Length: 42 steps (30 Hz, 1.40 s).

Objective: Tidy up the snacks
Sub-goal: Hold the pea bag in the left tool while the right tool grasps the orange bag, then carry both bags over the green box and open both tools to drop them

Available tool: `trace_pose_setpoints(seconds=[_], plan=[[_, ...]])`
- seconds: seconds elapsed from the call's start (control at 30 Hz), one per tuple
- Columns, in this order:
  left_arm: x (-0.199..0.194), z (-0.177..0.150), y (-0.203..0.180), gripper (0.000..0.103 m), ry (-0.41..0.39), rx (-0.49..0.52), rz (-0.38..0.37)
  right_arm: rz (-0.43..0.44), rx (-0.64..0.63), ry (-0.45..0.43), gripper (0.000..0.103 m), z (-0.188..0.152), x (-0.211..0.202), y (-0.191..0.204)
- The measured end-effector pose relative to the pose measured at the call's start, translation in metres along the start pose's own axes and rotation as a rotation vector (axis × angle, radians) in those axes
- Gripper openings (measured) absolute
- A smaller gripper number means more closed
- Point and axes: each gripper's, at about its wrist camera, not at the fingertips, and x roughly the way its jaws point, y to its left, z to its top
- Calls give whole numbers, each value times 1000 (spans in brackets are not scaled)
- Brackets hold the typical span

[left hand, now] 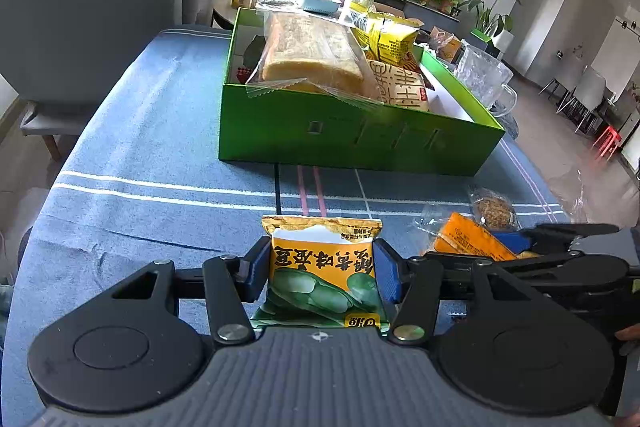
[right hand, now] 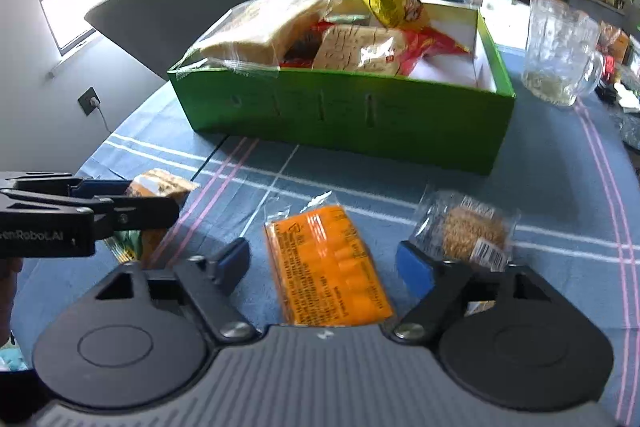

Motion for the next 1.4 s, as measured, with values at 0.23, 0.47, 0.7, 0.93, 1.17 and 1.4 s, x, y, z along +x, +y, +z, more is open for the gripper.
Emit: trace_pose_setpoints(seconds=[0.23, 0.47, 0.7, 0.93, 1.17, 1.4], plan=[[-2, 0, 3, 51, -5, -11, 1, -3, 85, -8, 78, 6, 7, -2], [-7, 3, 3, 51, -27, -19, -2, 43, 149, -90, 78, 10, -12, -12], [-14, 14, -8, 51, -66, 12, -38, 58, 162, -161, 78, 19, -29, -13], [-18, 30, -29, 51, -110, 61, -81, 25, 181, -288, 78, 38, -48, -20], [-14, 37, -39, 51, -113, 86, -83, 4, 223, -361, 78, 58, -52, -37], [-9, 41, -39, 51, -107, 86, -72, -18, 265, -386, 78, 76, -43, -52]])
